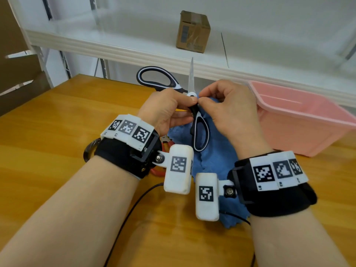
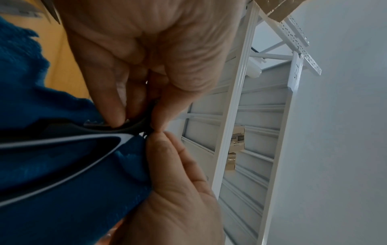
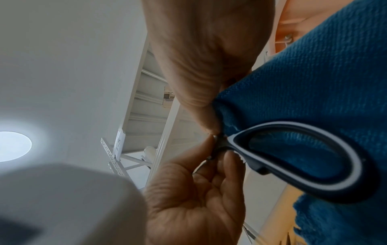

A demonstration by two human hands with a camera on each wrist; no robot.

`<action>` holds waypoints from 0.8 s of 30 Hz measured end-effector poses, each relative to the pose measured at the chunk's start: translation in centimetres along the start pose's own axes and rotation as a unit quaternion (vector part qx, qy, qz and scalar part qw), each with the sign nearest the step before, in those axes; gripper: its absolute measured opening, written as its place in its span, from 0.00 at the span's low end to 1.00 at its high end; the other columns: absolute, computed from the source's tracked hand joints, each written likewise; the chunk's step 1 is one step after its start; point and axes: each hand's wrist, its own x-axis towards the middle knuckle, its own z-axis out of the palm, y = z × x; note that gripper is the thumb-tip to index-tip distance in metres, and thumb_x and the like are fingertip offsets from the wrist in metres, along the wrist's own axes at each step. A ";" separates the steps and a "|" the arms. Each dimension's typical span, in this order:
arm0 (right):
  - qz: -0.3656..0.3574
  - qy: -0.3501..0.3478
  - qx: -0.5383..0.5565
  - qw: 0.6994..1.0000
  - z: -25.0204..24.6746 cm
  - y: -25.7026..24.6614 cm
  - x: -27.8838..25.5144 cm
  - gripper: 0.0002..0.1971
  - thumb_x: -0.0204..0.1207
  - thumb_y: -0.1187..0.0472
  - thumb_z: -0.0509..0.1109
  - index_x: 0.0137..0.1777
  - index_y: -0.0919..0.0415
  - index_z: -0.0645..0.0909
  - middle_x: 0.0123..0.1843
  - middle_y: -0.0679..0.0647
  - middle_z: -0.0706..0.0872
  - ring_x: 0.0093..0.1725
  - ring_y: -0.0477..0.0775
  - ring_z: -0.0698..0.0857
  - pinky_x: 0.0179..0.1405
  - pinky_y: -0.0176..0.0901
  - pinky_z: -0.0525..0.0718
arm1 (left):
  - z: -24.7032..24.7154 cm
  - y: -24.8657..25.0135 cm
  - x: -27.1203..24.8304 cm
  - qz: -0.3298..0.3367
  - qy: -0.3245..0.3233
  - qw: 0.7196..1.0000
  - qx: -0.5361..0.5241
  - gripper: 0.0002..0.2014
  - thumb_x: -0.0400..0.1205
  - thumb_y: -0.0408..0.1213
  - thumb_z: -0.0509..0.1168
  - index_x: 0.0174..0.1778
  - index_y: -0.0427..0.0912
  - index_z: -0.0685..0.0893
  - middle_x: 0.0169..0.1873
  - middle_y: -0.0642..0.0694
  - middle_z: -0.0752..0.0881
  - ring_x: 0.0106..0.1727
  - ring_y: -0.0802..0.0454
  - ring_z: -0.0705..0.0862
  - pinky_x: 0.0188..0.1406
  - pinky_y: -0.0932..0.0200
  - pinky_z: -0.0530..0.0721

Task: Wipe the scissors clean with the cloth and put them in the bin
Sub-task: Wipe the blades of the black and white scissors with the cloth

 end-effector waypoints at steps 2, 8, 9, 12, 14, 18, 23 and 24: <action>-0.003 -0.002 -0.010 1.000 0.2 0.0 -0.1 0.05 0.71 0.60 0.76 0.41 0.46 0.88 0.40 0.42 0.90 0.45 0.43 0.88 0.52 0.49 0.88 | 0.1 -0.1 0.0 0.003 0.007 1.000 -0.012 0.13 0.75 0.30 0.74 0.54 0.32 0.87 0.36 0.42 0.89 0.33 0.50 0.89 0.34 0.59 0.87; 0.017 0.009 -0.041 0.999 -0.1 0.3 0.1 0.06 0.73 0.60 0.74 0.39 0.46 0.87 0.36 0.40 0.86 0.42 0.42 0.86 0.48 0.43 0.86 | 0.5 -0.1 -0.2 -0.003 0.008 1.000 -0.021 0.12 0.75 0.27 0.73 0.54 0.31 0.87 0.37 0.42 0.90 0.30 0.52 0.88 0.31 0.62 0.87; 0.022 0.010 -0.047 0.999 -0.2 0.4 0.2 0.06 0.73 0.60 0.74 0.39 0.47 0.87 0.35 0.40 0.86 0.41 0.41 0.85 0.45 0.41 0.85 | 0.5 -0.1 -0.2 -0.004 0.008 1.000 -0.021 0.10 0.76 0.27 0.73 0.52 0.31 0.87 0.38 0.41 0.91 0.31 0.51 0.89 0.31 0.61 0.87; 0.034 0.014 -0.064 0.997 -0.4 0.6 0.2 0.07 0.74 0.61 0.74 0.38 0.48 0.88 0.34 0.40 0.85 0.39 0.41 0.85 0.42 0.38 0.82 | 0.6 -0.2 -0.2 -0.008 0.010 1.000 -0.021 0.05 0.77 0.27 0.72 0.47 0.34 0.87 0.38 0.42 0.91 0.35 0.50 0.90 0.33 0.61 0.87; 0.040 0.017 -0.072 0.996 -0.5 0.5 0.2 0.06 0.74 0.60 0.73 0.40 0.48 0.88 0.37 0.41 0.87 0.42 0.42 0.86 0.44 0.39 0.84 | 0.7 -0.2 -0.2 -0.009 0.011 1.000 -0.022 0.05 0.77 0.27 0.72 0.48 0.33 0.86 0.37 0.42 0.91 0.34 0.51 0.89 0.34 0.61 0.88; 0.040 -0.003 -0.055 0.998 -0.3 -0.2 0.1 0.06 0.75 0.60 0.74 0.39 0.48 0.89 0.37 0.42 0.89 0.44 0.44 0.88 0.50 0.44 0.87 | 0.7 -0.2 -0.1 -0.004 0.016 1.000 -0.016 0.08 0.76 0.27 0.72 0.51 0.32 0.87 0.36 0.43 0.91 0.31 0.53 0.88 0.37 0.60 0.89; 0.065 0.004 -0.077 0.995 -0.5 0.4 0.2 0.07 0.75 0.59 0.73 0.38 0.48 0.89 0.36 0.43 0.89 0.41 0.45 0.88 0.49 0.50 0.89 | 0.6 -0.1 -0.3 -0.011 0.017 1.000 -0.016 0.04 0.77 0.26 0.72 0.46 0.34 0.85 0.35 0.43 0.90 0.32 0.52 0.88 0.33 0.61 0.88; 0.070 0.005 -0.083 0.994 -0.7 0.5 0.3 0.07 0.76 0.60 0.73 0.38 0.50 0.89 0.35 0.43 0.89 0.39 0.46 0.88 0.49 0.50 0.89 | 0.6 -0.1 -0.3 -0.012 0.018 1.000 -0.016 0.04 0.77 0.26 0.72 0.46 0.34 0.85 0.36 0.42 0.90 0.33 0.51 0.88 0.31 0.62 0.88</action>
